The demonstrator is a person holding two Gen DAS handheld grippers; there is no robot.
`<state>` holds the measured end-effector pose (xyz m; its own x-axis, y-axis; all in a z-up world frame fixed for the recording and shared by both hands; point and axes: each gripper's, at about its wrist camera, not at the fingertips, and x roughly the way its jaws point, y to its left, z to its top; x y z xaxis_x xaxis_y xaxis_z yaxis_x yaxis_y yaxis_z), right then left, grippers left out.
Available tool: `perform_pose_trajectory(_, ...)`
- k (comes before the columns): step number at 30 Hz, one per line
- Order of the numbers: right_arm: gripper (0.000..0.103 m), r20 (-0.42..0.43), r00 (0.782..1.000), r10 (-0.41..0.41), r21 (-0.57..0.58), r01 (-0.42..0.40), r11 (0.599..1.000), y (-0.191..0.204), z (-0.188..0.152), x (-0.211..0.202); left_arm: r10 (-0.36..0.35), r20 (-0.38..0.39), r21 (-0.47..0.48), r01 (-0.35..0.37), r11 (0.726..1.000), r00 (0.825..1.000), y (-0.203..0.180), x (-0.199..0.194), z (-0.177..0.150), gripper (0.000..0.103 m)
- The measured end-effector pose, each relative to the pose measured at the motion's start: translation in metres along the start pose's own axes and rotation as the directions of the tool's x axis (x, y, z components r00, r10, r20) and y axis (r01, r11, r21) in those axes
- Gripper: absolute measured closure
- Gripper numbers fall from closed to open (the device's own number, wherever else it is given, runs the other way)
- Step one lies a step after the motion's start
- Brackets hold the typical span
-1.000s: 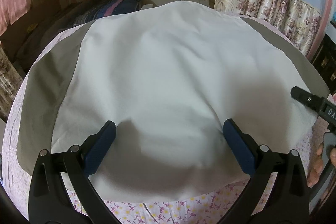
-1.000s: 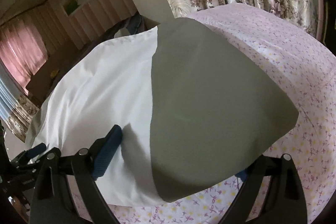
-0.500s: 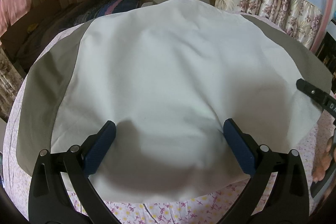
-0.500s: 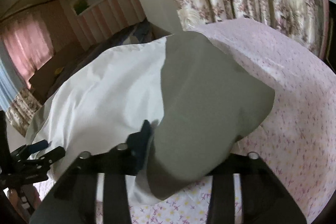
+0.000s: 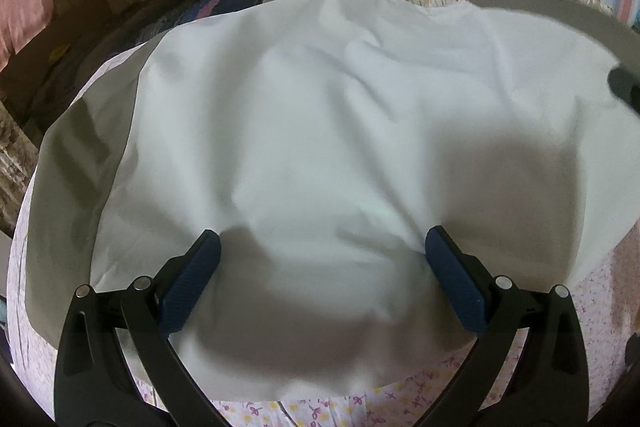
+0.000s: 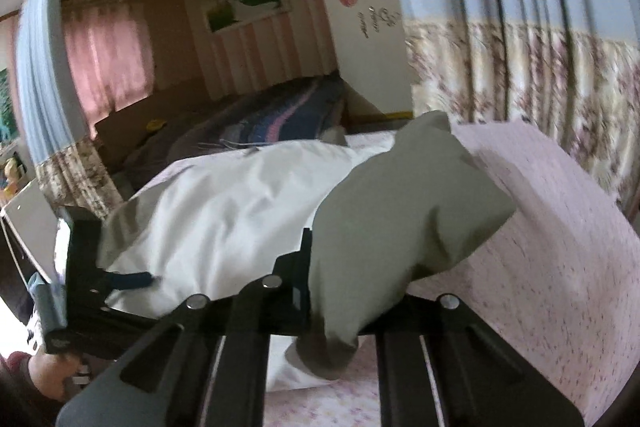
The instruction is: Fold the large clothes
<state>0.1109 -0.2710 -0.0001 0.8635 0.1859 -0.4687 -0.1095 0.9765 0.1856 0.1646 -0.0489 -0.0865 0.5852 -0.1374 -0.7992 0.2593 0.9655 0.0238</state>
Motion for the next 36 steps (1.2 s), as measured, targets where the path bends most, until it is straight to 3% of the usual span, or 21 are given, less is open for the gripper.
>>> perform_pose_trajectory(8, 0.094, 0.000, 0.999, 0.041, -0.102, -0.040, 0.994, 0.039, 0.009, 0.007, -0.002, 0.000, 0.003, 0.002, 1.000, 1.000, -0.001, 0.001, 0.002, 0.003)
perform_pose_trajectory(13, 0.094, -0.001, 0.999, 0.052, -0.178, -0.051, 0.983, 0.060, 0.015, 0.007, -0.043, -0.003, -0.020, 0.043, 0.999, 0.999, 0.012, -0.007, 0.003, 0.003)
perform_pose_trajectory(19, 0.095, 0.006, 0.995, 0.095, -0.285, -0.089, 0.954, 0.099, 0.025, 0.006, -0.036, 0.043, -0.010, 0.036, 0.999, 0.998, 0.056, -0.054, -0.002, 0.003)
perform_pose_trajectory(22, 0.096, -0.010, 0.991, 0.135, -0.323, -0.132, 0.937, 0.125, 0.026, 0.010, 0.043, 0.074, -0.047, -0.040, 0.998, 0.996, 0.098, -0.072, -0.005, 0.003)
perform_pose_trajectory(26, 0.096, -0.042, 0.977, 0.208, -0.385, -0.208, 0.899, 0.170, 0.026, 0.014, 0.134, 0.064, -0.118, -0.126, 0.985, 0.989, 0.158, -0.085, -0.013, 0.003)
perform_pose_trajectory(30, 0.097, -0.130, 0.953, 0.274, -0.478, -0.302, 0.824, 0.227, 0.018, 0.028, 0.186, 0.069, -0.156, -0.173, 0.972, 0.980, 0.198, -0.097, -0.022, 0.003)
perform_pose_trajectory(33, 0.097, -0.273, 0.934, 0.232, -0.563, -0.351, 0.749, 0.261, -0.015, 0.058, 0.242, 0.065, -0.149, -0.230, 0.962, 0.968, 0.213, -0.100, -0.030, 0.003)
perform_pose_trajectory(36, 0.097, -0.365, 0.920, 0.145, -0.605, -0.352, 0.715, 0.268, -0.053, 0.086, 0.258, 0.048, -0.161, -0.247, 0.955, 0.965, 0.235, -0.095, -0.040, 0.003)
